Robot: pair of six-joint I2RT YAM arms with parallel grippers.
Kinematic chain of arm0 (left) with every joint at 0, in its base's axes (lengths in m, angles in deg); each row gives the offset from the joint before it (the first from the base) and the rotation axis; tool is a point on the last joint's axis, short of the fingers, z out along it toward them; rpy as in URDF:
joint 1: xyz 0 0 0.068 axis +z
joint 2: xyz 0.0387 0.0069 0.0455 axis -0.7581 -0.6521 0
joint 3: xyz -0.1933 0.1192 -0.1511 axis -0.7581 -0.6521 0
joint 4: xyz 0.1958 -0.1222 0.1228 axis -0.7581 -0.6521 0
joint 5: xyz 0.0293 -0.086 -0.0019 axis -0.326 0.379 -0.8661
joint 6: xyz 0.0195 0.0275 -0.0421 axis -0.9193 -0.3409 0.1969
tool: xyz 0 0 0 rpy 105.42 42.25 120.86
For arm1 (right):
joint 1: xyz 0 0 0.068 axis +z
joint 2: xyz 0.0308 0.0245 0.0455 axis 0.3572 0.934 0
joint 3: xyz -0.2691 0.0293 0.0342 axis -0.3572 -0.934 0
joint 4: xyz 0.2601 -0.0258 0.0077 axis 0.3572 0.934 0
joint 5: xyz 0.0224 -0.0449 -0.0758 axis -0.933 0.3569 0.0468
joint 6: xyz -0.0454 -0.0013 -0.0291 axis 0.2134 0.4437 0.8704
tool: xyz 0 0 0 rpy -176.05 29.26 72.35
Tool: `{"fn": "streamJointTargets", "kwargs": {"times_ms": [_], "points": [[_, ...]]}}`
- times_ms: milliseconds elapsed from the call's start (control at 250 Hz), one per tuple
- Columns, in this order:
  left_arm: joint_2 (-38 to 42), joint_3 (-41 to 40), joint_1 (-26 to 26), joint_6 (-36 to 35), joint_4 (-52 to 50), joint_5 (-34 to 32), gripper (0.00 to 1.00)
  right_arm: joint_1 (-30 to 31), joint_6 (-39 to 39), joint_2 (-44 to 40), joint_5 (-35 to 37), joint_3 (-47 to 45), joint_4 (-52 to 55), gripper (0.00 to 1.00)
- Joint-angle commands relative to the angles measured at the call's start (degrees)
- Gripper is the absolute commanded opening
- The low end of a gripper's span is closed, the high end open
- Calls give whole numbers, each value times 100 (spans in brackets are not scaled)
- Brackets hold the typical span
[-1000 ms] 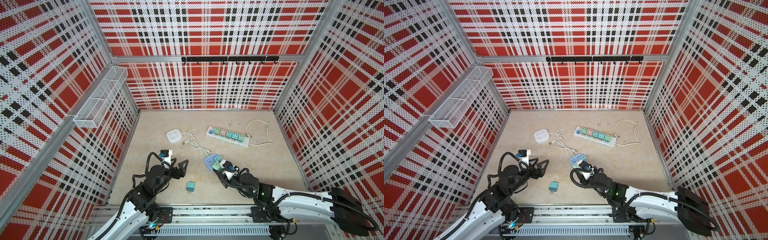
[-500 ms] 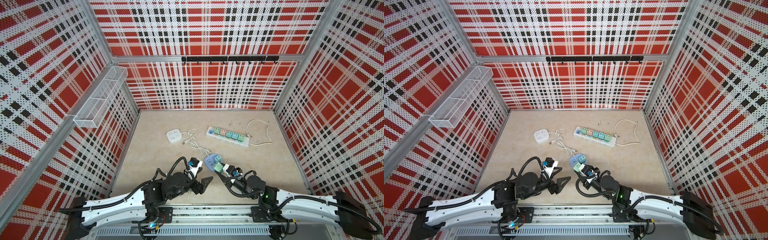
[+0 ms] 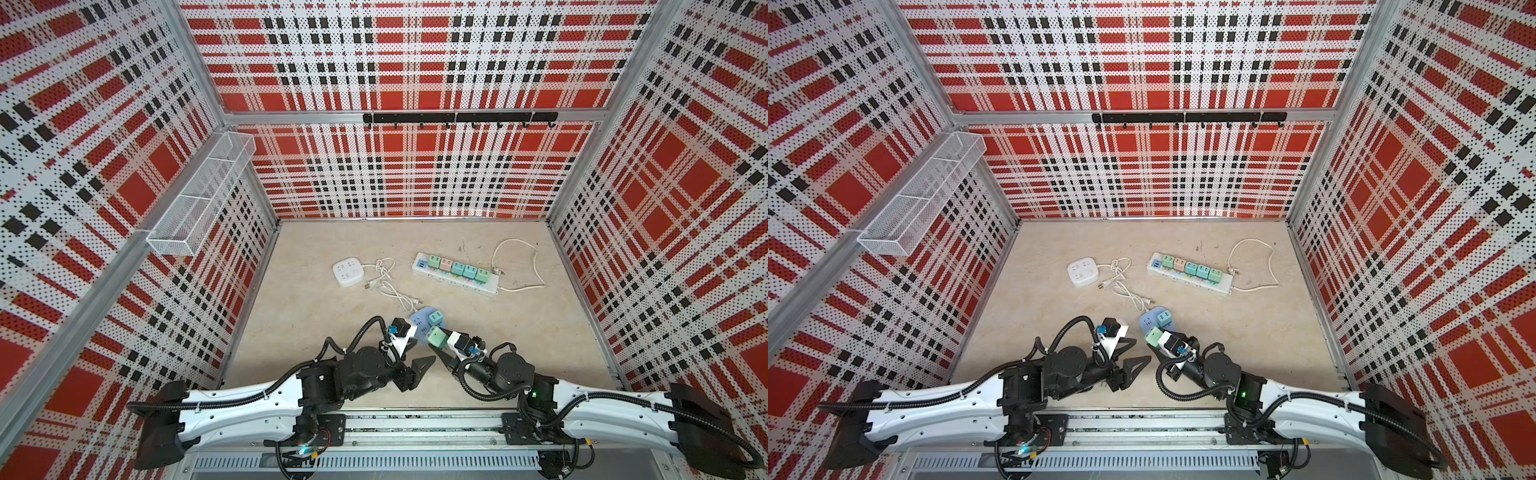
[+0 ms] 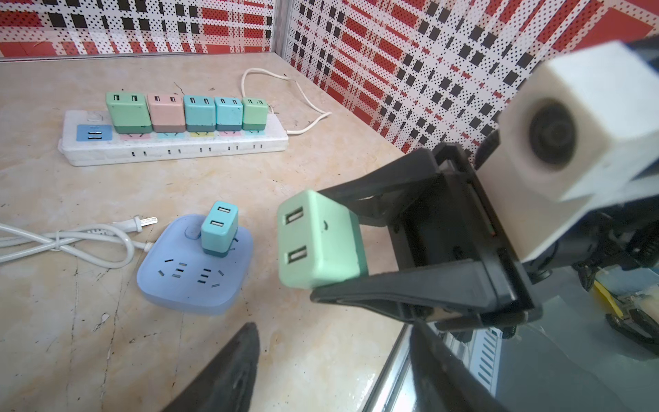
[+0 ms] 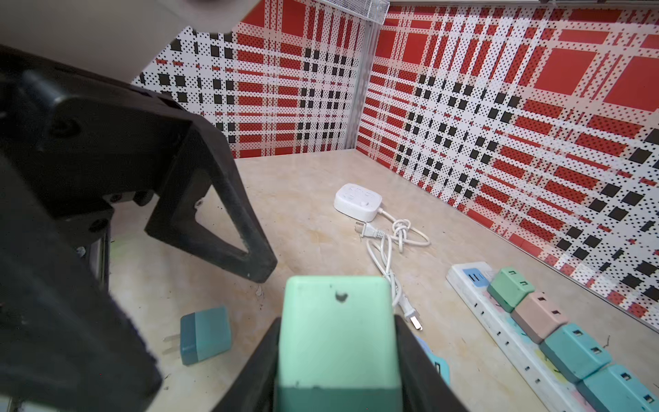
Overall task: Insert plugs into power strip
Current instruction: Insert the plug into the socket.
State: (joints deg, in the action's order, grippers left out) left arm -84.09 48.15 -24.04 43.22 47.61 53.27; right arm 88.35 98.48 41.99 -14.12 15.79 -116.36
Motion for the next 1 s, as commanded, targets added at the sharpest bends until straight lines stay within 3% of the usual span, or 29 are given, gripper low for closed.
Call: {"fn": "streamJointTargets", "kwargs": {"times_ms": [0, 116, 316, 540, 828, 896, 992], "points": [[-21, 95, -23, 129, 283, 27, 67, -18, 148, -22, -142, -19, -498, 21], [-40, 86, -25, 137, 325, 18, 62, -18, 141, -30, -245, -15, -535, 20], [-93, 117, 88, 239, 377, -236, 66, -18, 135, -1, -624, -41, -624, 19], [-306, 220, 587, 549, 585, 298, 65, -18, 126, 4, -931, -72, -751, 17], [-895, 565, 602, 556, 809, 816, 61, -19, 139, 301, -1147, 28, -1016, 16], [-1009, 619, 602, 548, 827, 855, 54, -10, 132, 380, -1166, 38, -1083, 16], [-1068, 626, 602, 535, 891, 886, 30, -14, 137, 441, -1159, 64, -1102, 16]]}}
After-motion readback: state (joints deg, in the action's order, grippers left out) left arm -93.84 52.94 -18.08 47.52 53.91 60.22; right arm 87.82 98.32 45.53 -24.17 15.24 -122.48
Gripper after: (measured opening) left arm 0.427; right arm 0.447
